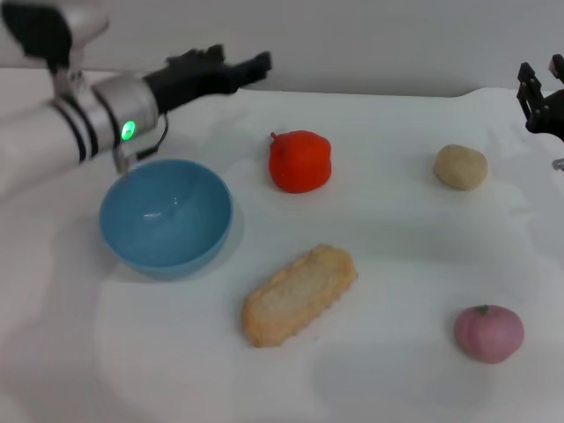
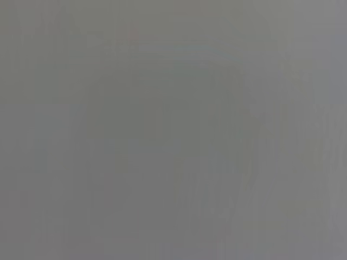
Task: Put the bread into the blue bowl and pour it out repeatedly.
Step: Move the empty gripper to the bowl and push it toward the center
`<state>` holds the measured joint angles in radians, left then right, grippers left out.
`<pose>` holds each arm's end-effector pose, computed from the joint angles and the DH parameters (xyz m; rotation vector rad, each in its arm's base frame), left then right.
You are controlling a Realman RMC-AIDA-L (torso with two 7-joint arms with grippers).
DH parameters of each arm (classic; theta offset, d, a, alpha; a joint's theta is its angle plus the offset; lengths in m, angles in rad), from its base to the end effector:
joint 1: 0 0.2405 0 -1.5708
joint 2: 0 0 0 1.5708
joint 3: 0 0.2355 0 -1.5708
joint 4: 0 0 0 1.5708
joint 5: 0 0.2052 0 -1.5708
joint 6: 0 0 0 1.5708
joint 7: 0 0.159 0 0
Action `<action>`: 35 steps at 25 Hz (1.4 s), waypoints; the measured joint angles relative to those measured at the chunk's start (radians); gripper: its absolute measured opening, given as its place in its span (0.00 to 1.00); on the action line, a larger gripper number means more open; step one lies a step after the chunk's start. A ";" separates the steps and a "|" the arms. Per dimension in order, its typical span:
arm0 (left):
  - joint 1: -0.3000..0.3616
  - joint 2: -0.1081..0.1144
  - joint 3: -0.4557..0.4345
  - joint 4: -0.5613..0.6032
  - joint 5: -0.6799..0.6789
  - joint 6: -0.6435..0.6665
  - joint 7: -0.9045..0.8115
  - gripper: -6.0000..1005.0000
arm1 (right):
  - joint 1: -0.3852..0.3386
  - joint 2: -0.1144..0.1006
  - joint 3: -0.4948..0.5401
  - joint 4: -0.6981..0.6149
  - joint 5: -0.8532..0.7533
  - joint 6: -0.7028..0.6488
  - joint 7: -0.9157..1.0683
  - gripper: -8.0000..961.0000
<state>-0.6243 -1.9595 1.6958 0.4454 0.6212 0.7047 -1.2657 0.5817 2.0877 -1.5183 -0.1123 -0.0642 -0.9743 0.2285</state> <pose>-0.2233 0.4160 -0.0267 -2.1560 -0.9248 -0.7504 0.2831 0.3820 -0.0131 -1.7854 0.4826 0.5925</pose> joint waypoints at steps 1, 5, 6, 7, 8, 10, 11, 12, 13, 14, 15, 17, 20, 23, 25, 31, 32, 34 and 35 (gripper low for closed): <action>-0.017 0.012 -0.002 0.009 0.045 -0.004 -0.057 0.86 | -0.001 0.000 0.001 0.002 0.000 0.000 0.000 0.45; -0.074 0.065 -0.018 0.054 0.305 -0.024 -0.342 0.86 | -0.001 -0.002 0.009 0.007 0.002 0.000 0.000 0.45; -0.089 0.084 -0.042 0.073 0.430 -0.014 -0.469 0.86 | 0.000 -0.004 0.010 0.007 0.004 0.000 0.000 0.45; -0.095 0.094 -0.070 0.090 0.522 -0.001 -0.556 0.86 | 0.001 -0.005 0.011 0.007 0.006 0.000 0.000 0.45; -0.099 0.101 -0.105 0.112 0.616 0.014 -0.641 0.86 | 0.003 -0.007 0.012 0.007 0.007 0.000 -0.001 0.45; -0.100 0.110 -0.200 0.174 0.865 0.051 -0.823 0.86 | 0.007 -0.008 0.016 0.006 0.008 0.000 -0.020 0.45; -0.099 0.111 -0.244 0.203 0.977 0.071 -0.904 0.86 | 0.008 -0.009 0.019 0.004 0.008 0.000 -0.034 0.46; -0.096 0.109 -0.301 0.248 1.120 0.101 -0.997 0.86 | 0.009 -0.009 0.022 0.001 0.008 0.000 -0.053 0.46; -0.094 0.106 -0.343 0.282 1.224 0.127 -1.069 0.86 | 0.010 -0.009 0.025 -0.002 0.009 0.000 -0.074 0.46; -0.093 0.102 -0.386 0.318 1.345 0.161 -1.143 0.86 | 0.010 -0.009 0.026 -0.004 0.009 0.000 -0.088 0.46; -0.093 0.096 -0.428 0.352 1.453 0.205 -1.206 0.86 | 0.011 -0.009 0.029 -0.006 0.009 0.000 -0.095 0.46; -0.093 0.081 -0.503 0.409 1.611 0.293 -1.292 0.86 | 0.013 -0.010 0.048 -0.011 0.010 0.000 -0.100 0.46; -0.094 0.048 -0.597 0.502 1.772 0.445 -1.345 0.86 | 0.013 -0.011 0.087 -0.013 0.010 0.000 -0.100 0.46; -0.092 0.013 -0.632 0.603 1.909 0.558 -1.384 0.86 | 0.013 -0.014 0.111 -0.013 0.011 0.000 -0.102 0.46; -0.090 -0.010 -0.636 0.664 2.009 0.610 -1.410 0.86 | 0.014 -0.016 0.125 -0.013 0.011 0.003 -0.102 0.46; -0.091 -0.076 -0.639 0.725 2.201 0.735 -1.429 0.86 | 0.011 -0.020 0.140 -0.014 0.011 0.022 -0.103 0.47; -0.092 -0.083 -0.639 0.723 2.217 0.745 -1.430 0.86 | 0.010 -0.020 0.141 -0.014 0.011 0.022 -0.103 0.47; -0.093 -0.090 -0.640 0.716 2.233 0.766 -1.436 0.86 | 0.007 -0.020 0.141 -0.014 0.011 0.023 -0.103 0.47; -0.093 -0.091 -0.640 0.713 2.235 0.778 -1.441 0.86 | 0.006 -0.020 0.141 -0.013 0.011 0.023 -0.103 0.47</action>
<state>-0.7175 -2.0507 1.0556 1.1583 2.8559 1.4823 -2.7070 0.5876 2.0677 -1.3775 -0.1258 -0.0535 -0.9514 0.1258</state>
